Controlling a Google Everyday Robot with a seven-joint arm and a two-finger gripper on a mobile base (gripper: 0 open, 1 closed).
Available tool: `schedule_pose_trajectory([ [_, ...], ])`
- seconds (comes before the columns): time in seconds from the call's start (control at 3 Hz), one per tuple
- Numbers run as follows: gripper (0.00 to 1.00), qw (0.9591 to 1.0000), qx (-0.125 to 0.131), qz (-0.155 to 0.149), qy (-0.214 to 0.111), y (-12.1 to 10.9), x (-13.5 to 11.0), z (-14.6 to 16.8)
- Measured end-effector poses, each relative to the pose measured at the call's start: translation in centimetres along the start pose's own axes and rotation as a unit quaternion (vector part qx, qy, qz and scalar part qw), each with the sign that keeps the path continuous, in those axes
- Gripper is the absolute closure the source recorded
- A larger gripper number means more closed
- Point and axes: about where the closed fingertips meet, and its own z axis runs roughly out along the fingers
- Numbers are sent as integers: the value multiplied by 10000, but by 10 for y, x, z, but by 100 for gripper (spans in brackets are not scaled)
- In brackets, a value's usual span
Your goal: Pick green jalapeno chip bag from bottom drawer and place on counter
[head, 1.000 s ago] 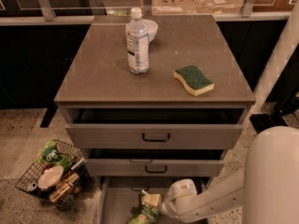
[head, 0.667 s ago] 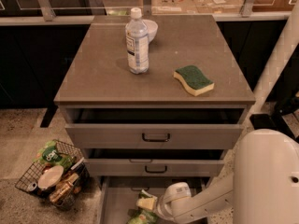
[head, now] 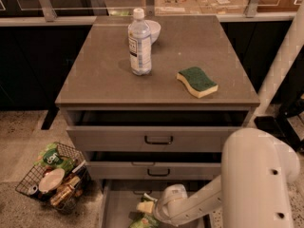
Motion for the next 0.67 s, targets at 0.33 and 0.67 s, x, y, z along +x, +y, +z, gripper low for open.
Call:
schedule_pose_trajectory([
  [0.33, 0, 9997, -167, 71, -157, 4, -3, 31],
  [0.67, 0, 9993, -209, 112, -298, 6, -10, 55],
])
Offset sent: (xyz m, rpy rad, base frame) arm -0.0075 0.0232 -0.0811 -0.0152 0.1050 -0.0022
